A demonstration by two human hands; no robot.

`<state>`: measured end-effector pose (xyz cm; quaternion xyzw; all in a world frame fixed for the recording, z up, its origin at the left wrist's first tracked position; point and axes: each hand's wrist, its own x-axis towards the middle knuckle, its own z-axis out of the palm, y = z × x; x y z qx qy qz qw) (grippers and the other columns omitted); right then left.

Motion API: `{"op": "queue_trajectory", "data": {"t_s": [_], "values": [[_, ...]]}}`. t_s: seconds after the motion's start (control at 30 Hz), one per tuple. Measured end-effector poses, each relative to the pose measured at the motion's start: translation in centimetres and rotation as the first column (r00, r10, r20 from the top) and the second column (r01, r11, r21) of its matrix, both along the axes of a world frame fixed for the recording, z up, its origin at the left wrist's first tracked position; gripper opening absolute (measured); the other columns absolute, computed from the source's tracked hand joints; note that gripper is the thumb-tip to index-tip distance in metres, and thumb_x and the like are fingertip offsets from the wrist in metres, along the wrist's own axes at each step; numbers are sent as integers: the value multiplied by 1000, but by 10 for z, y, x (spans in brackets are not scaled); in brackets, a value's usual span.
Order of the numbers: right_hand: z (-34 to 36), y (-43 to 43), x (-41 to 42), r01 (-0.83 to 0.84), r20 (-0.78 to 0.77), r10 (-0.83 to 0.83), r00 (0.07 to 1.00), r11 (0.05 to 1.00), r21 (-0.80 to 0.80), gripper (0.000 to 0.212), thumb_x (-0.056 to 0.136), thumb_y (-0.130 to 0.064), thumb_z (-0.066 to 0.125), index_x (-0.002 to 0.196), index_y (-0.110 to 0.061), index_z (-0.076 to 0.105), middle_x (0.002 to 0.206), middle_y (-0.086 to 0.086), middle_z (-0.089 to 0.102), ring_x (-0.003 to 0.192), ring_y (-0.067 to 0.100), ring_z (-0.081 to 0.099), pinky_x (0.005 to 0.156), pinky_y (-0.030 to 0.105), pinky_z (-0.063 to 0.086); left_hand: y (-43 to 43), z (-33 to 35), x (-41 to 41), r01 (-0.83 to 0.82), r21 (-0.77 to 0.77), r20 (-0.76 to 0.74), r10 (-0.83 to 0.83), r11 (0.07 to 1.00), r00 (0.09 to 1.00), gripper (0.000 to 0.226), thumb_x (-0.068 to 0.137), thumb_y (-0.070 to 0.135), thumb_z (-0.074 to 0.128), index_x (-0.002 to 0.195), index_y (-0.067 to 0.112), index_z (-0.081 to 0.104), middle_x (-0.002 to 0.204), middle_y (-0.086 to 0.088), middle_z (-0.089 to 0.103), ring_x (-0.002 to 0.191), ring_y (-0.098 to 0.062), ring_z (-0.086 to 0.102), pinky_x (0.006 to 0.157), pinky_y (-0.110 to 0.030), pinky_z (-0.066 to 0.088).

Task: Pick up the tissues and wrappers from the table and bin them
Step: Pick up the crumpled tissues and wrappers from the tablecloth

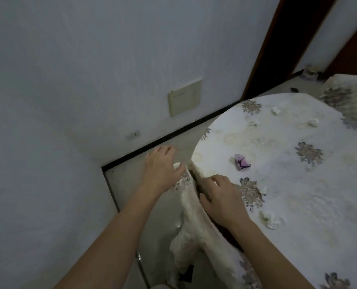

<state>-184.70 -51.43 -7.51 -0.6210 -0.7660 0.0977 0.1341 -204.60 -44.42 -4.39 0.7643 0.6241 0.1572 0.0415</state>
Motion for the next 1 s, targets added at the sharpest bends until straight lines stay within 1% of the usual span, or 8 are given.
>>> {"op": "queue_trajectory", "data": {"t_s": [0.07, 0.17, 0.23, 0.33, 0.53, 0.7, 0.9, 1.0], "values": [[3, 13, 4, 88, -11, -88, 996, 996, 14, 27, 81, -29, 60, 105, -19, 67, 99, 2, 66, 93, 25, 60, 71, 37, 50, 25, 2, 16, 84, -4, 16, -84, 996, 996, 51, 83, 50, 46, 117, 16, 62, 114, -1, 66, 109, -24, 57, 88, -41, 47], [7, 19, 22, 215, -14, -214, 977, 977, 4, 33, 79, -28, 67, 111, -20, 66, 104, 2, 67, 97, 25, 61, 76, 40, 53, 50, -4, 47, 232, 3, 82, -231, 973, 969, 45, 84, 44, 55, 120, 18, 61, 115, 1, 66, 108, -23, 58, 88, -41, 47], [8, 15, 40, 304, -3, -304, 953, 953, -21, 35, 81, -30, 65, 115, -21, 66, 107, 1, 67, 101, 25, 61, 82, 40, 53, 61, -10, 69, 315, -2, 109, -313, 949, 943, 46, 83, 45, 53, 120, 20, 62, 117, 3, 66, 108, -22, 59, 88, -41, 48], [6, 1, 72, 432, -28, -433, 901, 901, -47, 38, 78, -27, 67, 115, -19, 67, 108, 3, 69, 104, 27, 62, 82, 40, 53, 69, -18, 101, 442, -19, 132, -436, 897, 890, 50, 81, 48, 47, 119, 19, 63, 117, 2, 67, 108, -24, 60, 86, -42, 52], [-5, -42, 127, 636, -18, -638, 770, 769, -71, 35, 87, -29, 66, 120, -21, 64, 115, 2, 66, 110, 26, 59, 83, 38, 51, 63, -23, 150, 592, -87, 47, -590, 801, 806, 53, 82, 51, 41, 120, 20, 62, 118, 2, 67, 108, -23, 60, 83, -40, 52], [-24, -72, 156, 715, -45, -725, 687, 686, -134, 36, 90, -35, 61, 124, -23, 60, 117, -1, 63, 111, 23, 56, 84, 37, 52, 47, -36, 172, 655, -124, 36, -656, 745, 754, 53, 85, 51, 40, 118, 17, 63, 111, -1, 69, 98, -26, 63, 73, -40, 54], [-49, -87, 179, 718, -64, -740, 669, 667, -199, 38, 91, -39, 59, 126, -25, 59, 116, -1, 61, 110, 22, 56, 82, 35, 52, 35, -57, 202, 662, -162, 77, -660, 732, 748, 35, 88, 38, 60, 119, 21, 60, 111, 3, 65, 96, -23, 60, 71, -37, 54], [-60, -88, 184, 723, -69, -755, 652, 646, -244, 40, 90, -40, 59, 128, -24, 57, 117, 0, 61, 110, 23, 56, 84, 37, 52, 32, -69, 212, 664, -222, 123, -655, 714, 746, 36, 90, 38, 56, 123, 23, 59, 115, 4, 63, 98, -22, 58, 74, -36, 53]]}}
